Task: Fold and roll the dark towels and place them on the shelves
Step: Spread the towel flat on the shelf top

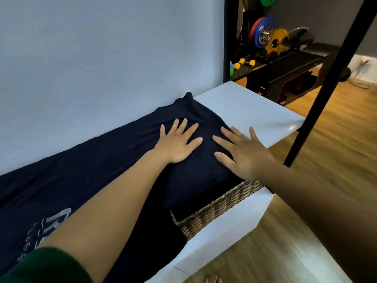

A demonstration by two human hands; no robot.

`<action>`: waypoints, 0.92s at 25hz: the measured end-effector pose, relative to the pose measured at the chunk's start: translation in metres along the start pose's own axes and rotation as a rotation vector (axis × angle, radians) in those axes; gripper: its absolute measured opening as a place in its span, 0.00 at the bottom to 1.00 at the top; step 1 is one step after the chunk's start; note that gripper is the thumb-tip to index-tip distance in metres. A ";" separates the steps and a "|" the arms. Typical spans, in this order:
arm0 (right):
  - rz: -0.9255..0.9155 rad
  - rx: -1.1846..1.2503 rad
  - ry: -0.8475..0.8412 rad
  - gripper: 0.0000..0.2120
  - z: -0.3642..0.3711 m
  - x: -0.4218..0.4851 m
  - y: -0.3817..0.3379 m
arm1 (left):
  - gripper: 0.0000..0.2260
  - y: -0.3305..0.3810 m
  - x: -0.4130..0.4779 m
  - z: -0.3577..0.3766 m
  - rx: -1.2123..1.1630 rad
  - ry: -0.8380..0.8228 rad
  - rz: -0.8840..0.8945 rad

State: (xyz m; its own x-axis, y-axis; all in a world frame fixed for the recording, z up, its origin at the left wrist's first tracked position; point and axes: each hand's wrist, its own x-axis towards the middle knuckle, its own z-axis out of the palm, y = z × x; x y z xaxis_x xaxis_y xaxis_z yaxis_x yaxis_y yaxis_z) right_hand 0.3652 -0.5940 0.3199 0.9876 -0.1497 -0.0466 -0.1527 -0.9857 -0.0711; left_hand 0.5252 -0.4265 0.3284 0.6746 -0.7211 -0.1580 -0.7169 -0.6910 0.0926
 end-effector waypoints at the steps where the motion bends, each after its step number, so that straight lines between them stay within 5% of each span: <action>1: 0.000 0.008 -0.003 0.35 0.000 -0.001 -0.001 | 0.29 -0.001 0.018 -0.003 -0.004 0.002 0.020; 11: -0.005 0.103 0.044 0.32 0.000 0.000 0.002 | 0.36 -0.008 0.171 -0.018 0.060 0.041 0.103; 17: 0.023 0.205 0.278 0.27 0.019 -0.006 0.002 | 0.17 -0.022 0.174 -0.017 -0.291 0.145 0.293; 23: 0.103 0.398 0.574 0.21 0.035 -0.011 -0.003 | 0.20 -0.048 0.165 -0.026 -0.343 0.130 0.528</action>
State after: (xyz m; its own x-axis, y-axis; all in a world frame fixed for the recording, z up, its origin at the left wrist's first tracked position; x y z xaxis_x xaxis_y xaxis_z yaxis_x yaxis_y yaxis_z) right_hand 0.3531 -0.5868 0.2856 0.8135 -0.3657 0.4523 -0.1394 -0.8775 -0.4588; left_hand 0.6753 -0.5134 0.3235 0.2772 -0.9541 0.1135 -0.8761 -0.2025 0.4374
